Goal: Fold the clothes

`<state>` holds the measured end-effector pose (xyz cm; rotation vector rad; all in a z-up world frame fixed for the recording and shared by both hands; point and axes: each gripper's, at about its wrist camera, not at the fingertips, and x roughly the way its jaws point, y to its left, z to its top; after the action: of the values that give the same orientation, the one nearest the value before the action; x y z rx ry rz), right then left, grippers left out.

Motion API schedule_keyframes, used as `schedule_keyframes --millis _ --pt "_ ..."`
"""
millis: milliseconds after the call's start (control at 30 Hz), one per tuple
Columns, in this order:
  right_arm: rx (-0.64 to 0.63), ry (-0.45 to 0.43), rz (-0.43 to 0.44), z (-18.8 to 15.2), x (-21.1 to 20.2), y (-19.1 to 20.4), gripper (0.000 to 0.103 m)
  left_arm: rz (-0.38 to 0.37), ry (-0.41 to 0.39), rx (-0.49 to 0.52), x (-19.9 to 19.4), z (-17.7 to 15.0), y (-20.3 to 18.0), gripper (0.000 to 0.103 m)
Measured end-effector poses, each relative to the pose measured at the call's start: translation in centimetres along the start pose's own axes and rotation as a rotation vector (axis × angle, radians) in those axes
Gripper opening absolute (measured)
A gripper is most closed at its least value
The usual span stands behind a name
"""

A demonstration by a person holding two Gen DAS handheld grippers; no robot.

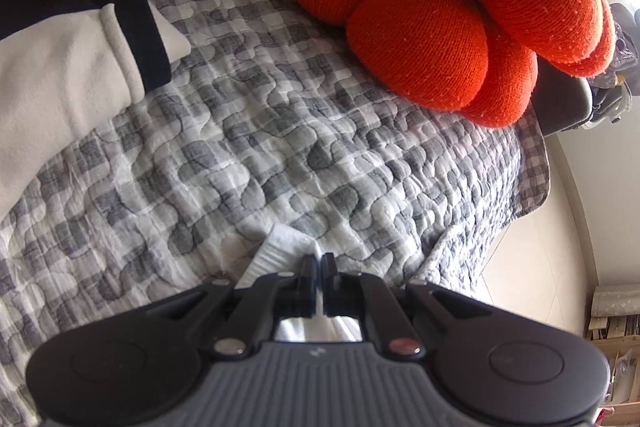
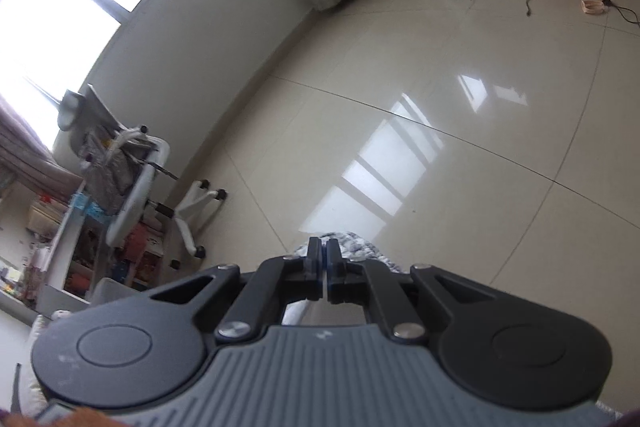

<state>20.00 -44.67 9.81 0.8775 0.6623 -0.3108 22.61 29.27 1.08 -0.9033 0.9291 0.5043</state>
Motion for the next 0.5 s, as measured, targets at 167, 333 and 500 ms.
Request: schedule_keyframes --millis 167,333,500 --pt "0.011 0.101 -0.137 0.0 9.6 -0.6 0.004 0.01 -0.004 0.008 0.6 -0.2 -0.3 0.002" --pt "-0.02 0.104 -0.096 -0.9 12.4 0.2 0.004 -0.004 0.007 -0.01 0.8 0.0 0.1 0.002" --pt "-0.032 0.076 -0.047 -1.0 12.8 0.5 0.005 -0.024 0.021 -0.042 0.7 0.3 0.5 0.003"
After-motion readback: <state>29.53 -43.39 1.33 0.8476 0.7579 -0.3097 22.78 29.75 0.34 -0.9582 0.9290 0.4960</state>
